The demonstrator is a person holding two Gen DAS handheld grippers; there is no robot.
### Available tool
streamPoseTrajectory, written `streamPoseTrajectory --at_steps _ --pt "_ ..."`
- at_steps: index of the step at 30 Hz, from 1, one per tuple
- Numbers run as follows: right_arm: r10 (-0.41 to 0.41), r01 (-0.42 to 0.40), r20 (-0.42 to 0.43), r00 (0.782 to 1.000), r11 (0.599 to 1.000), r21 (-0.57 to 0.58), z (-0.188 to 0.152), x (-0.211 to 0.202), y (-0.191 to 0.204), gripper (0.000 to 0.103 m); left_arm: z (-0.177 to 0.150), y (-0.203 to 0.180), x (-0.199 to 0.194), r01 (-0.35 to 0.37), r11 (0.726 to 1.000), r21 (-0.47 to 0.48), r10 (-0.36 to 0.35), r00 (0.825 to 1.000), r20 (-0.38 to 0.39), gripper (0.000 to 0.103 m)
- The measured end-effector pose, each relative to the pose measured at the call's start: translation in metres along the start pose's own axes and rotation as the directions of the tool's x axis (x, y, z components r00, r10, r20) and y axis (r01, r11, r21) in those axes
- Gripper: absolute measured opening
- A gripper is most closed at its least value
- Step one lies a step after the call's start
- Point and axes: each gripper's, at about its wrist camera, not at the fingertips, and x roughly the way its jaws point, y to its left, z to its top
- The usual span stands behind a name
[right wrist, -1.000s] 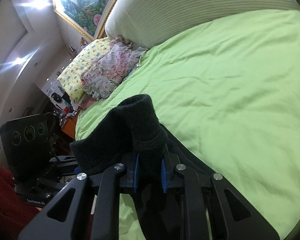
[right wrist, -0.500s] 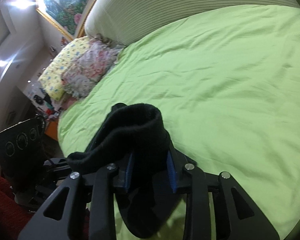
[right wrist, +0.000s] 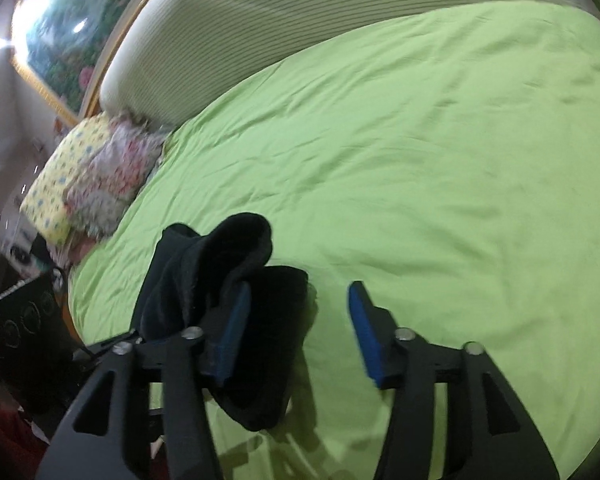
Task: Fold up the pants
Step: 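Open both grippers and release the pants' end onto the bundle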
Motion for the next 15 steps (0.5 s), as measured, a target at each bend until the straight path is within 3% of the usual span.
streamPoseTrajectory --at_steps 5,15 --pt "0.004 -0.006 0.042 0.999 0.999 0.047 -0.004 -0.012 0.002 0.058 -0.003 0.007 -0.017 0.010 1.000 -0.021 -0.009 1.000 0.004 0.070" --pt "-0.012 0.010 0.123 0.992 1.000 0.020 -0.008 -0.033 0.036 0.064 -0.001 0.018 -0.057 -0.037 0.998 -0.044 0.041 0.996 0.077 0.075"
